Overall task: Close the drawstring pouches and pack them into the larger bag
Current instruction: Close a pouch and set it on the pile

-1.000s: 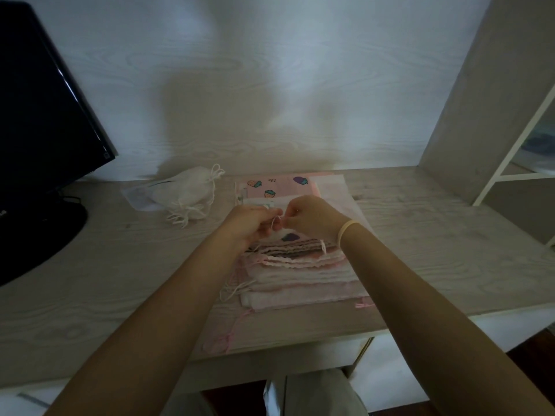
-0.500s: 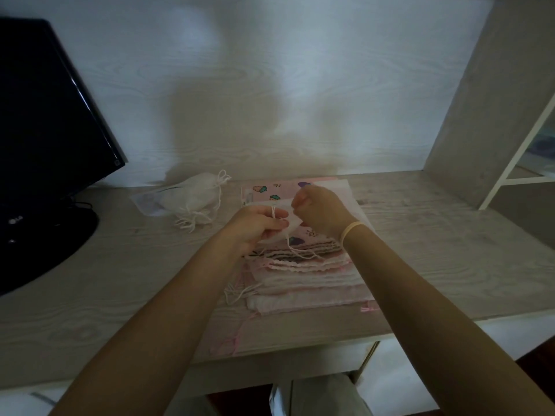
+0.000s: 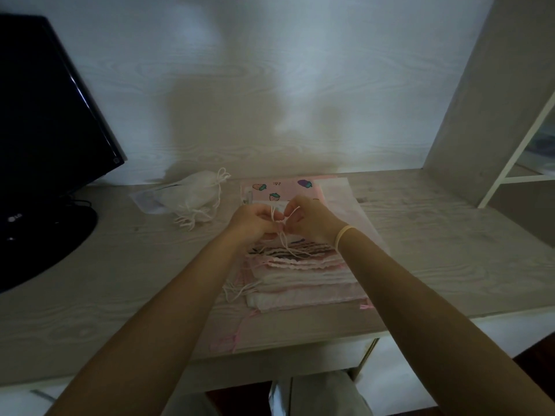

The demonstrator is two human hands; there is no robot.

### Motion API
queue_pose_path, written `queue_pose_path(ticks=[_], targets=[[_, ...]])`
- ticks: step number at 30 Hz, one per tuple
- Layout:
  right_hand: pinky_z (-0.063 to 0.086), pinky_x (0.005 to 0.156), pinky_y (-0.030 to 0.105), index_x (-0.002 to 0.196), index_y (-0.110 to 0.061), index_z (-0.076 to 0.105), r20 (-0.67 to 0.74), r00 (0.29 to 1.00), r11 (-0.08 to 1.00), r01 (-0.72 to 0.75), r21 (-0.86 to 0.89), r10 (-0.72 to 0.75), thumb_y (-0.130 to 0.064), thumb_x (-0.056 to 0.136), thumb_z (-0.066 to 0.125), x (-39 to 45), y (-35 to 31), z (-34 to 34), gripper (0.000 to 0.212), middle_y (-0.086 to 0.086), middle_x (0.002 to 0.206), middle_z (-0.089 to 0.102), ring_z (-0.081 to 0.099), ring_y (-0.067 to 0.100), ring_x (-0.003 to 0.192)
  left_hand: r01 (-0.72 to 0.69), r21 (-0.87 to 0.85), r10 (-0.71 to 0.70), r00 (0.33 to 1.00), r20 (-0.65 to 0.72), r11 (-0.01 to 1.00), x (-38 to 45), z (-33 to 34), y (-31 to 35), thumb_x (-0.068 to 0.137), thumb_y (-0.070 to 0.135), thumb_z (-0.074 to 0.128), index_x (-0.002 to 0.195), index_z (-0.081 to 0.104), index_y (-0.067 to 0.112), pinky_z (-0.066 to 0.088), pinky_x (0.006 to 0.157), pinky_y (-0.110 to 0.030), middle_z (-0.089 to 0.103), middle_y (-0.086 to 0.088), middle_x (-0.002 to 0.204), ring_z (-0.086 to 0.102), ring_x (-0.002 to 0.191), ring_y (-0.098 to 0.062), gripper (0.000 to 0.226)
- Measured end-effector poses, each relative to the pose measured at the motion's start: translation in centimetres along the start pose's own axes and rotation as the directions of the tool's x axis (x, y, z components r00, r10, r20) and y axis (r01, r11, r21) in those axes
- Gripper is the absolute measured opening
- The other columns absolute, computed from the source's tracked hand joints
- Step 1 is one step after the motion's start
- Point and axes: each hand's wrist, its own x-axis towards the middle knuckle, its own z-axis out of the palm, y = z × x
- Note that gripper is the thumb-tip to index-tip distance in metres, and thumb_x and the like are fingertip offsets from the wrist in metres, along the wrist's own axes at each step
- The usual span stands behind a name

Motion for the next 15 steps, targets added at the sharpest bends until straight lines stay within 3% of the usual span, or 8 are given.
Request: queue_pose_path(ticks=[3,7,12,15], targets=[[0.051,0.082,0.031,0.096,-0.016,0.055,-0.052,0.998,0.999,-0.026,0.021,0.027,-0.009,0.078,0.074,0.1,0.2,0.1,0.027,0.01,0.102,0.068,0.062,0.025,0.096,-0.086,0.141,0.099,0.991,-0.091,0.986,0.0,0.7,0.0,0.078,-0.005,0.075,0.084,0.07,0.013,0.058,0.068,-0.025,0.07,-0.007,0.085,0.069,0.079,-0.02,0.02],[0.05,0.092,0.034,0.093,-0.014,0.059,-0.081,0.994,0.979,-0.062,0.196,0.079,-0.008,0.077,0.074,0.2,0.2,-0.1,0.022,0.011,0.108,0.065,0.06,0.025,0.102,-0.192,0.324,0.261,0.947,-0.186,0.927,0.4,1.4,-0.7,0.076,0.008,0.08,0.084,0.073,0.018,0.056,0.075,-0.03,0.072,0.0,0.083,0.068,0.08,-0.017,0.015],[0.05,0.073,0.027,0.087,-0.014,0.067,-0.006,0.992,0.961,-0.123,0.249,0.128,-0.009,0.084,0.067,-0.1,0.3,-0.4,0.006,0.006,0.086,0.064,0.058,0.02,0.083,-0.245,0.296,0.325,0.909,-0.26,0.923,0.0,2.1,-1.0,0.076,0.012,0.08,0.084,0.072,0.018,0.049,0.066,-0.018,0.068,0.009,0.077,0.064,0.071,-0.007,0.012],[0.047,0.063,0.021,0.075,-0.017,0.07,0.098,0.987,0.952,-0.151,0.265,0.13,-0.006,0.085,0.063,-0.1,0.4,-0.5,0.016,-0.003,0.065,0.064,0.055,0.015,0.066,-0.251,0.25,0.318,0.905,-0.282,0.935,-0.2,2.1,-1.1,0.077,0.01,0.079,0.081,0.071,0.019,0.049,0.066,-0.019,0.068,0.009,0.075,0.063,0.07,-0.007,0.013]])
